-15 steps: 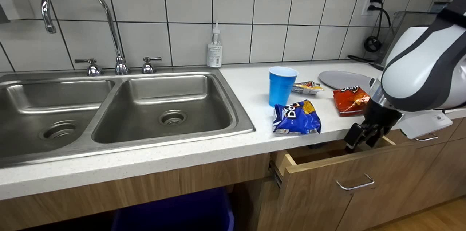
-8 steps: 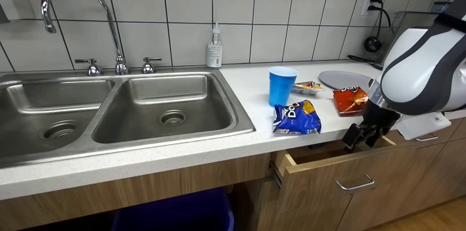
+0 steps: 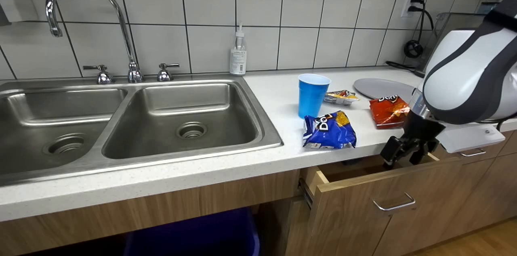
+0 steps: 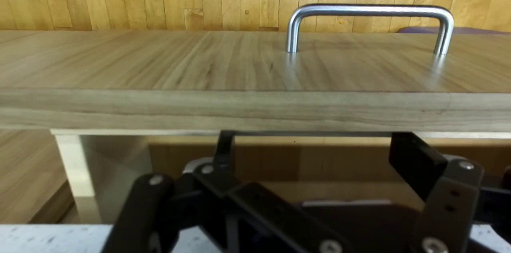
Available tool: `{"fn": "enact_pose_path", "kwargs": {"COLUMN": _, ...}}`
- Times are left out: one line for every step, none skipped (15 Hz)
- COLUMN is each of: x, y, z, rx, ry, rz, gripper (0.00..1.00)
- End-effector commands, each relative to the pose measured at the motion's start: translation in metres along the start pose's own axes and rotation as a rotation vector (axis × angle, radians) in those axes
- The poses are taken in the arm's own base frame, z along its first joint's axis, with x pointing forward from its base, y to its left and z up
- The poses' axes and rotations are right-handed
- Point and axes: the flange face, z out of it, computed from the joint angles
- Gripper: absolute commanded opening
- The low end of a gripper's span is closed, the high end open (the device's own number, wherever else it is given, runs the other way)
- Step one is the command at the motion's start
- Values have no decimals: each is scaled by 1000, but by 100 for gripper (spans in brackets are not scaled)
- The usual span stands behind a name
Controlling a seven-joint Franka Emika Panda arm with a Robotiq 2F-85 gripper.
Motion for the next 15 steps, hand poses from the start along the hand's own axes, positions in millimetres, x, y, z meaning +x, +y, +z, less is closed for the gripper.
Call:
{"fn": "enact_pose_path", "kwargs": {"x": -13, "y": 1, "z": -6, "rx": 4, "ry": -77, "rz": 37, "gripper": 100}}
{"fn": "enact_pose_path", "kwargs": {"x": -15, "y": 2, "z": -6, "rx": 8, "ry": -85, "rz": 39, "gripper": 100}}
{"fn": "enact_pose_path", "kwargs": {"x": -17, "y": 2, "z": -6, "rx": 13, "ry": -97, "rz": 43, "gripper": 100}}
{"fn": "enact_pose_path", "kwargs": {"x": -19, "y": 2, "z": -6, "rx": 13, "ry": -103, "rz": 44, "gripper": 100}}
{"fn": "enact_pose_path", "kwargs": {"x": -21, "y": 1, "z": -7, "rx": 15, "ry": -110, "rz": 44, "gripper": 100}}
{"fn": "enact_pose_path", "kwargs": {"x": -22, "y": 0, "z": -8, "rx": 18, "ry": -118, "rz": 44, "gripper": 100}}
{"fn": "enact_pose_path", "kwargs": {"x": -24, "y": 0, "z": -8, "rx": 18, "ry": -122, "rz": 46, "gripper": 100}}
{"fn": "enact_pose_path", "kwargs": {"x": -26, "y": -1, "z": -9, "rx": 18, "ry": -126, "rz": 47, "gripper": 100}}
{"fn": "enact_pose_path", "kwargs": {"x": -28, "y": -2, "z": -8, "rx": 16, "ry": -128, "rz": 52, "gripper": 100}}
{"fn": "enact_pose_path", "kwargs": {"x": -31, "y": -2, "z": -9, "rx": 15, "ry": -130, "rz": 55, "gripper": 100}}
{"fn": "enact_pose_path", "kwargs": {"x": -33, "y": -3, "z": -9, "rx": 16, "ry": -131, "rz": 58, "gripper": 100}}
{"fn": "enact_pose_path", "kwargs": {"x": -37, "y": -3, "z": -10, "rx": 16, "ry": -133, "rz": 63, "gripper": 100}}
{"fn": "enact_pose_path", "kwargs": {"x": -40, "y": -4, "z": -11, "rx": 18, "ry": -137, "rz": 66, "gripper": 100}}
{"fn": "enact_pose_path", "kwargs": {"x": -44, "y": -5, "z": -11, "rx": 17, "ry": -140, "rz": 72, "gripper": 100}}
{"fn": "enact_pose_path", "kwargs": {"x": -48, "y": -5, "z": -12, "rx": 18, "ry": -144, "rz": 77, "gripper": 100}}
